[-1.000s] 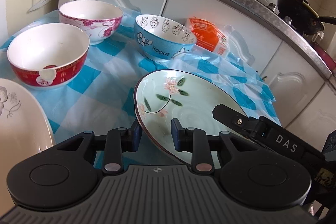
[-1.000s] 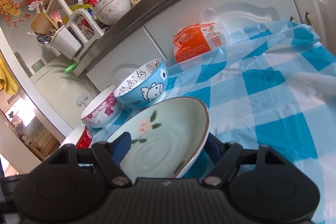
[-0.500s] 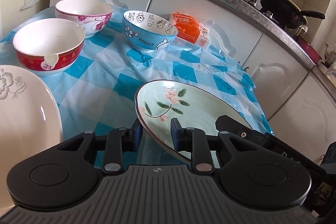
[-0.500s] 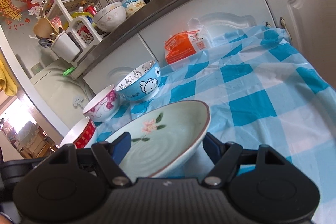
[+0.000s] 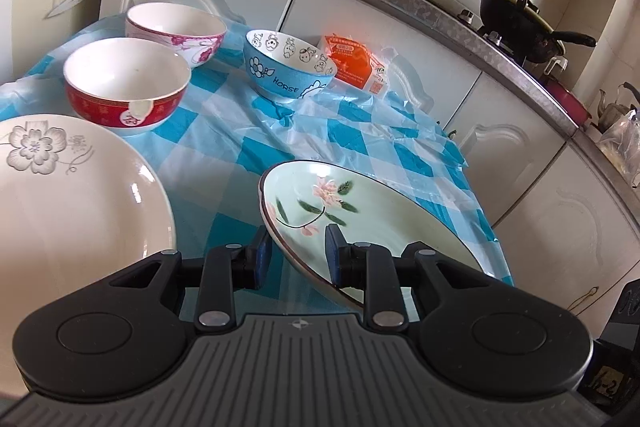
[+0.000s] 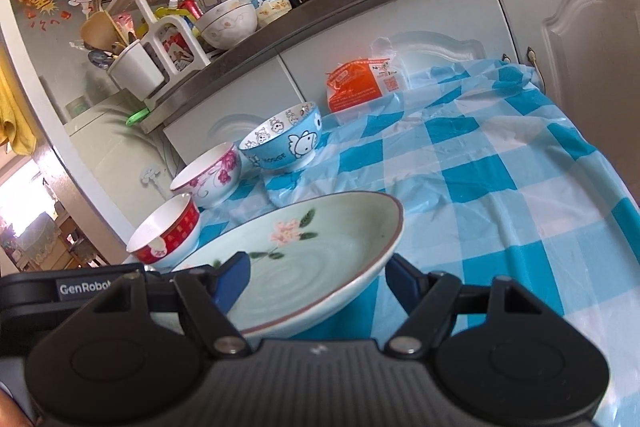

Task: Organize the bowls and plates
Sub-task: 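Lift the green flower plate with both tools and carry it over the white plate stack, then lower the green plate onto the white plates and open both tools, then move both open tools toward the pink-flower white bowl, then close the right tool on the pink-flower bowl rim while the left tool grips it too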

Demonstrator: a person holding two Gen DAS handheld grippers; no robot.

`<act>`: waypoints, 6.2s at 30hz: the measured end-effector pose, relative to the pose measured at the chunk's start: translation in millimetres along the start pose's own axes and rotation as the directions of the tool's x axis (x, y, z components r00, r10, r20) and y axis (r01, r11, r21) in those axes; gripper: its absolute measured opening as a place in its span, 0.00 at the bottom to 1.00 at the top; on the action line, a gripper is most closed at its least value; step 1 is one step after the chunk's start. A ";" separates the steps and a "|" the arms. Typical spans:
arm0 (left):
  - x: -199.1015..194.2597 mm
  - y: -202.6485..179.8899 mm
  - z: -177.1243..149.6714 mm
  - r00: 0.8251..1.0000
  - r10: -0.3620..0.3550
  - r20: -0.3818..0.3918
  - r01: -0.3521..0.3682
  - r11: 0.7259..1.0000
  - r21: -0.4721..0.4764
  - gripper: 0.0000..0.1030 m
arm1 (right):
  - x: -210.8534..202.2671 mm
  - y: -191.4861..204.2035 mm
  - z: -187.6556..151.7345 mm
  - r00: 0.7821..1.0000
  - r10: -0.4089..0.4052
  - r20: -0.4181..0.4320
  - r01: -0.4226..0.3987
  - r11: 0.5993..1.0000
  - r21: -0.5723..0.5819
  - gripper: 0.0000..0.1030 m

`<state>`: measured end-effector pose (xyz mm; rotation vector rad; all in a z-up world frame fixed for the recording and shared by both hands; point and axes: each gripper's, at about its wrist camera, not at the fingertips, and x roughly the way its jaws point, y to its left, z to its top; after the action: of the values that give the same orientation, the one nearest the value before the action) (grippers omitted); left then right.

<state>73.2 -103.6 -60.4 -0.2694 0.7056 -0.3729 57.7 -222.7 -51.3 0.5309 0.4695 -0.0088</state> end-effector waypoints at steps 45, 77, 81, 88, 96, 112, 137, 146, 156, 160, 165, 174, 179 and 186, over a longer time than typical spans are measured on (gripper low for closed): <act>-96.8 138.5 -1.0 0.978 0.178 0.106 -0.159 0.973 -0.168 0.27 | 39.3 178.4 -57.6 0.981 0.117 -0.152 -0.159 0.939 -0.304 0.72; -113.1 132.0 3.1 0.961 0.229 0.156 -0.212 0.970 -0.119 0.66 | 26.1 178.5 -42.5 0.988 0.092 -0.128 -0.127 0.946 -0.298 0.92; -114.9 129.4 5.7 0.958 0.245 0.148 -0.232 0.967 -0.103 0.72 | 17.6 180.1 -38.6 0.991 0.097 -0.092 -0.122 0.940 -0.317 0.95; -111.4 117.1 8.9 0.951 0.280 0.132 -0.275 0.960 -0.056 0.88 | 13.8 173.6 -35.3 0.994 0.078 -0.072 -0.096 0.947 -0.306 0.99; -105.5 92.0 16.8 0.936 0.312 0.162 -0.321 0.947 0.031 0.98 | 8.8 158.5 -31.4 0.996 0.046 -0.072 -0.064 0.961 -0.269 0.99; -68.0 59.0 42.6 0.922 0.323 0.213 -0.347 0.934 0.087 1.00 | 1.9 102.3 -13.9 0.998 -0.052 -0.048 0.044 0.989 -0.138 0.99; -26.3 125.6 143.0 0.985 0.075 0.157 -0.061 0.994 -0.091 1.00 | 64.5 51.0 31.2 0.986 -0.092 -0.136 0.101 0.993 0.061 0.99; 21.6 144.3 177.0 0.994 0.060 0.087 -0.051 0.993 -0.102 0.98 | 127.4 74.1 72.0 0.988 0.066 -0.140 -0.045 0.989 0.144 0.98; 80.1 161.4 185.2 0.999 0.033 0.005 -0.032 0.989 -0.143 0.69 | 205.4 100.1 95.8 0.967 0.173 -0.185 -0.148 0.979 0.142 0.85; 95.7 164.4 189.1 1.000 0.023 -0.009 -0.024 0.988 -0.151 0.67 | 231.9 105.9 101.0 0.964 0.176 -0.200 -0.150 0.979 0.139 0.78; 110.9 169.4 191.5 1.000 0.019 -0.023 -0.023 0.987 -0.161 0.59 | 253.8 101.4 99.6 0.958 0.183 -0.220 -0.145 0.974 0.176 0.72; 129.5 175.7 192.4 0.999 0.047 -0.025 -0.051 0.987 -0.152 0.43 | 280.5 90.7 90.7 0.949 0.201 -0.242 -0.148 0.964 0.221 0.60; 134.3 178.6 192.3 0.999 0.046 -0.026 -0.050 0.986 -0.157 0.40 | 288.6 90.1 86.7 0.943 0.229 -0.242 -0.175 0.958 0.226 0.53; 130.0 176.3 191.8 0.999 0.037 -0.020 -0.040 0.989 -0.142 0.38 | 284.5 92.4 85.7 0.949 0.224 -0.222 -0.180 0.963 0.202 0.54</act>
<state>335.6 22.6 -59.2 -0.3871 0.7543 -0.2888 360.7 -153.1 -64.6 0.7607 0.6559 0.2160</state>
